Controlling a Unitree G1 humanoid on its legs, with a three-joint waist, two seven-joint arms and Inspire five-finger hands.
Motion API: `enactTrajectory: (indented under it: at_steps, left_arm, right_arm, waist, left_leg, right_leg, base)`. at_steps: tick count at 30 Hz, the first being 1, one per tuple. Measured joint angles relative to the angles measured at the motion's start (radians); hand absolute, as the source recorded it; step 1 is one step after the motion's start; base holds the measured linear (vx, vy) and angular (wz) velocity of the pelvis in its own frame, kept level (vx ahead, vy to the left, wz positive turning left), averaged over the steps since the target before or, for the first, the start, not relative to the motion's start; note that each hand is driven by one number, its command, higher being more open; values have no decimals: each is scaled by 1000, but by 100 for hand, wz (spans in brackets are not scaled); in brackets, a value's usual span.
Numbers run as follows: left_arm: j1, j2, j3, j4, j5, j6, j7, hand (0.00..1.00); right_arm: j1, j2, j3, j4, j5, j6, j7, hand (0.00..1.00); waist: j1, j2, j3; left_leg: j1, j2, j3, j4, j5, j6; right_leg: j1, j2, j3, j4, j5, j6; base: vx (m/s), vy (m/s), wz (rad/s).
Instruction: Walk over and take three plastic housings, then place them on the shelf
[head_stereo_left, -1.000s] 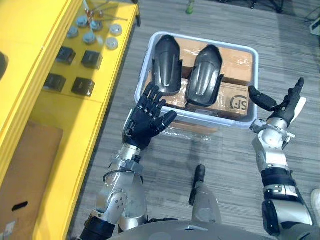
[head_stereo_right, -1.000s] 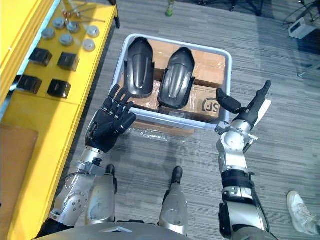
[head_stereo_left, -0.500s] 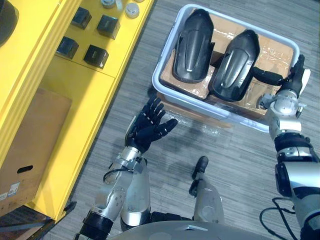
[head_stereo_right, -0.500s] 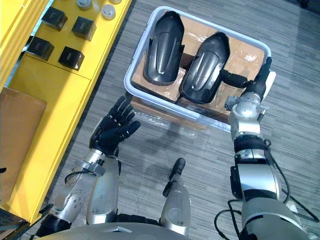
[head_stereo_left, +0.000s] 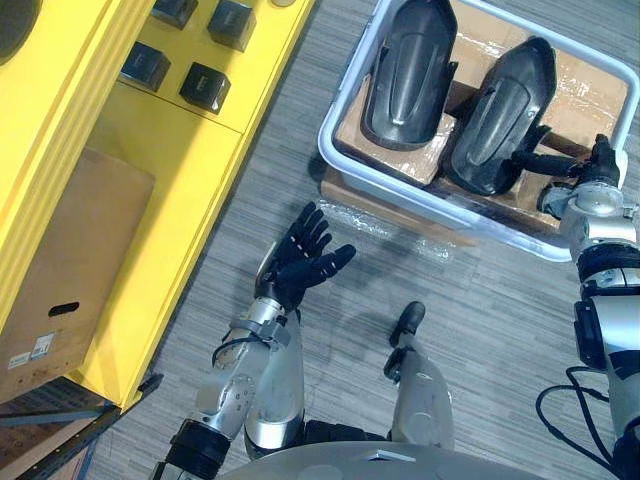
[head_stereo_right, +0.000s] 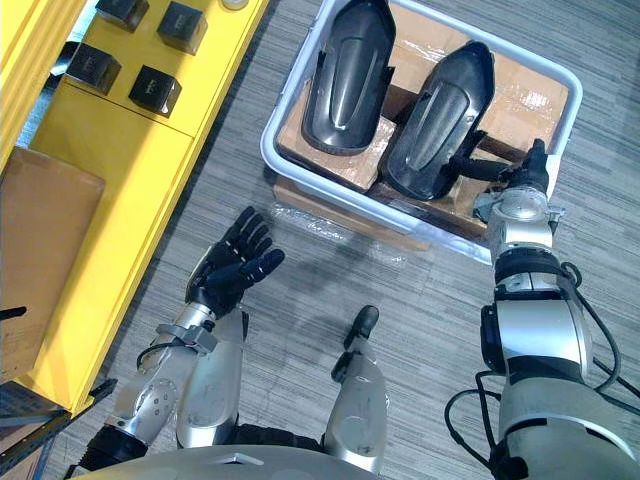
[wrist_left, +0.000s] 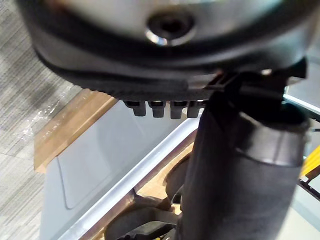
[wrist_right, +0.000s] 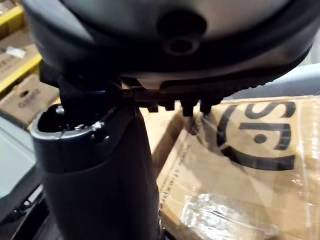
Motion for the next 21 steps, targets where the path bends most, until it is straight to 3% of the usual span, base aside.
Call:
enactTrajectory:
  at_steps: [6,15,19,21]
  left_arm:
    - [-1,2,-19,7,-47,4,-17,100]
    - [-3,2,-14,7,-158,-24,-55,100]
    - [7,2,4,4,-150,-50,-53,100]
    - [17,4,25,-9,-139,-72,-47,100]
  right_arm:
    - [-67,-60,0,72,-152,82,54,0]
    - [-60,-59,-35,121,-147,153,51,0]
    - [-65,-52,-74,114,-151,166,-33,0]
    - [-64,-52,-85,119,-151,203,-85,0]
  waist:
    - [3,1,0]
    - [-1,1,0]
    - [-1,1,0]
    - [-1,-1,0]
  left_leg:
    - [2,-4,-4,-52,40,-1]
    - [28,-1,-4,-100,70,-6]
    - [65,2,2,-127,80,-7]
    - [84,3,6,-147,85,-9]
  right_leg:
    - [-14,-7,-14,6,-1,-1]
    - [-9,-6,-17,7,-1,-3]
    - [14,-6,-16,5,-3,-7]
    - [24,-6,-16,5,-7,-12]
  base:
    - [-27,-12,8]
    - [-1,-4,1]
    - [0,0,0]
    - [0,0,0]
